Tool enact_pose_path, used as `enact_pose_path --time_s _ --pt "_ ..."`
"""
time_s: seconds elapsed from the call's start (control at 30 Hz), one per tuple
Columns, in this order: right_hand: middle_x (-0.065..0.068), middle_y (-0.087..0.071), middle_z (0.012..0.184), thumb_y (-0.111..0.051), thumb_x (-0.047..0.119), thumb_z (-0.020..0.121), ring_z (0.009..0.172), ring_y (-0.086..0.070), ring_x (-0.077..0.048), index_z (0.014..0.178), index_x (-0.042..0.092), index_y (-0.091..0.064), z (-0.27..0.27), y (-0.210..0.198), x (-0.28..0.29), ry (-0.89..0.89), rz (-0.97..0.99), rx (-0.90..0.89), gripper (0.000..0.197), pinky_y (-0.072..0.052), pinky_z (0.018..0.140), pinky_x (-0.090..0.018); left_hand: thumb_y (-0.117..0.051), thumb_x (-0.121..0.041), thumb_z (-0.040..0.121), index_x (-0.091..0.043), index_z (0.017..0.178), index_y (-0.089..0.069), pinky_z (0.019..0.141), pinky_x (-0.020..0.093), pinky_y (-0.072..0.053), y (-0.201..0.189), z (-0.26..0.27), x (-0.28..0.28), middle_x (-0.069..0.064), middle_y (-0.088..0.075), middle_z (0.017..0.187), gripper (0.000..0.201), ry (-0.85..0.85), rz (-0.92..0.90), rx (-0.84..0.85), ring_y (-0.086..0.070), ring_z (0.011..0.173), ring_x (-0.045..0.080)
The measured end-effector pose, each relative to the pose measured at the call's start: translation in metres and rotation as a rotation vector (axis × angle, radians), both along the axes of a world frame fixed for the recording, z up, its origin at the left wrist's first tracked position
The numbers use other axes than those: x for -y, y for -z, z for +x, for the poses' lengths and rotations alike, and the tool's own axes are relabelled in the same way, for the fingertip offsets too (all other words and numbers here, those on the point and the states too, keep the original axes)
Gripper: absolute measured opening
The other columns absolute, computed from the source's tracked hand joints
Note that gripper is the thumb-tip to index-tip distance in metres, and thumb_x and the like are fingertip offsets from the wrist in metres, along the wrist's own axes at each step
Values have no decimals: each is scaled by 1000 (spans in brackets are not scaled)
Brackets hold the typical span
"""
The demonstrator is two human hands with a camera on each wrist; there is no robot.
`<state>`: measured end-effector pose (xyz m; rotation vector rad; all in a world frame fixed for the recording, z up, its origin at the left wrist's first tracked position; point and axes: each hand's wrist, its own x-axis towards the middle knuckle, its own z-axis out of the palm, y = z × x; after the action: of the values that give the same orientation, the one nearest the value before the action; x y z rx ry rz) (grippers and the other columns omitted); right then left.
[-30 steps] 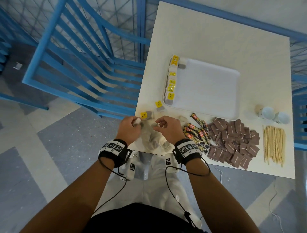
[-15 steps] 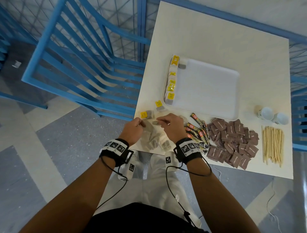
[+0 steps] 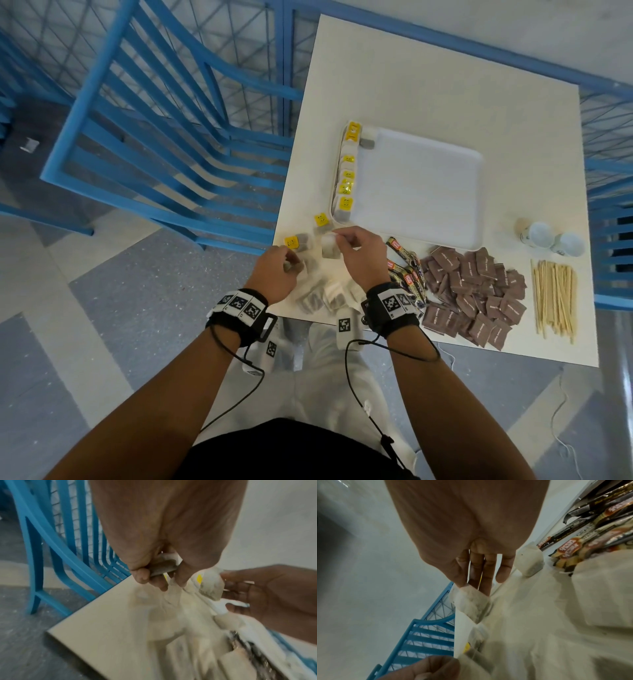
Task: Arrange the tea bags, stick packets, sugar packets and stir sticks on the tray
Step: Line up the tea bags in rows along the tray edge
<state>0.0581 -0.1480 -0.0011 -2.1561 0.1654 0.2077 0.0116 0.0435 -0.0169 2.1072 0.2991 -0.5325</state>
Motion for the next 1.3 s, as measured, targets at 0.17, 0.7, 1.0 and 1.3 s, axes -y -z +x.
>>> enact_pose_path --time_s 0.17,0.7,1.0,1.3 --pt "5 -76 87 -67 15 93 81 -71 -10 97 26 -75 16 -15 4 16 151 -39 13 -57 78 -31 -66 -18 97 -24 88 -57 68 27 -44 -9 26 7 -5 -62 87 14 -134 -150 -24 -57 79 15" --pt "6 -76 88 -67 18 92 75 -70 -13 95 24 -76 106 -39 49 -82 127 -72 11 -59 68 -33 -69 -13 96 5 96 -66 71 40 -60 -54 110 83 26 -69 91 18 -493 -810 -206 -67 80 35" --pt "4 -75 86 -70 27 90 76 -71 -15 96 20 -74 151 -30 71 -202 49 -170 10 -61 72 -35 -67 -1 94 7 96 -68 70 36 -63 -47 144 99 23 -69 83 8 -504 -615 -43 -69 74 27" --pt "-3 -76 83 -72 26 86 77 -72 -27 85 27 -66 228 0 65 63 45 -195 6 -60 78 -47 -68 5 92 4 104 -68 69 31 -63 -41 162 79 22 -69 91 12 -565 -577 -110 -69 74 28"
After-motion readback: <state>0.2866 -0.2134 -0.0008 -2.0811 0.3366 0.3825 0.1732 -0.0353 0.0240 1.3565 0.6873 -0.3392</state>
